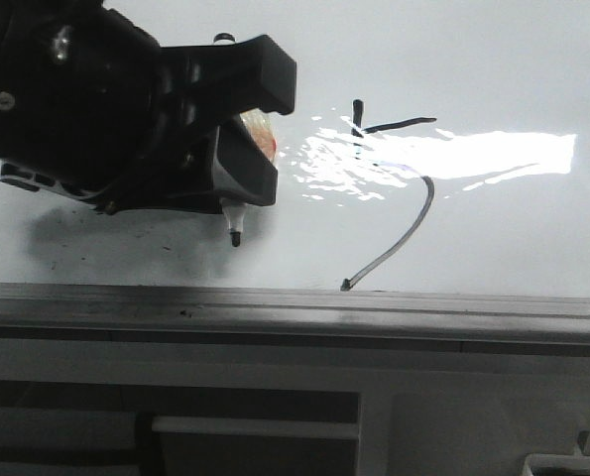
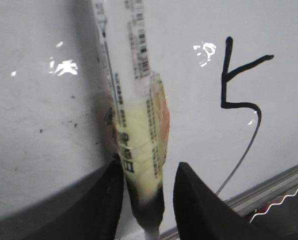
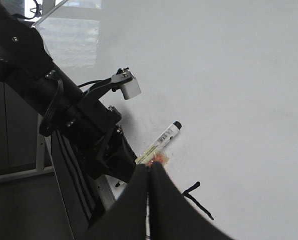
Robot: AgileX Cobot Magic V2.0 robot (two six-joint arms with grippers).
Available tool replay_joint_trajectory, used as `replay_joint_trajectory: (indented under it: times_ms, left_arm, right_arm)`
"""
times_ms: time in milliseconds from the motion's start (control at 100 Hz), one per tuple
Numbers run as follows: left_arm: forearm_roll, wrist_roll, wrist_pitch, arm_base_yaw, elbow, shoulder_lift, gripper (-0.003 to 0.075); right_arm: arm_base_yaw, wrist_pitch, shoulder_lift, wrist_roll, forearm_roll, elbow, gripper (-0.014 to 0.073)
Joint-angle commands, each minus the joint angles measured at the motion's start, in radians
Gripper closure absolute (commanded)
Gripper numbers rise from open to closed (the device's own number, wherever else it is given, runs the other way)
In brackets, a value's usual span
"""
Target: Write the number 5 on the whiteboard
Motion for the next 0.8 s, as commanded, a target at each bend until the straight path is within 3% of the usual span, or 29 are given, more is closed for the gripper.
replay_joint_trajectory:
  times_ms: [0, 160, 230, 430, 530, 600, 790]
  left_arm:
    - [-0.012, -0.005, -0.084, 0.008, -0.009, -0.002, 0.0416]
    - [-0.012, -0.005, -0.084, 0.008, -0.020, -0.012, 0.0143]
    - [-0.010, -0.005, -0.084, 0.008, -0.028, -0.030, 0.0064]
    - [-0.010, -0.004, -0.080, 0.008, -0.037, -0.157, 0.0051]
    - [0.003, 0.007, -0.080, 0.008, -0.037, -0.265, 0.0097]
    - [0.028, 0.053, -0.080, 0.008, -0.027, -0.354, 0.0174]
    - [0.053, 0.221, -0.080, 0.008, 0.082, -0.613, 0.0497]
  right_arm:
    - [-0.006, -0.066, 0.000, -0.002, 0.016, -0.033, 0.0655]
    - [-0.006, -0.066, 0.000, -0.002, 0.016, -0.033, 0.0655]
    - [-0.006, -0.066, 0.000, -0.002, 0.016, -0.033, 0.0655]
    - [-0.006, -0.066, 0.000, -0.002, 0.016, -0.033, 0.0655]
    - [-0.006, -0.055, -0.008, -0.002, 0.004, -0.033, 0.0655]
    - [-0.006, -0.037, -0.027, -0.002, -0.016, -0.033, 0.0655]
    - [-0.012, 0.055, -0.160, 0.063, -0.169, 0.010, 0.0636]
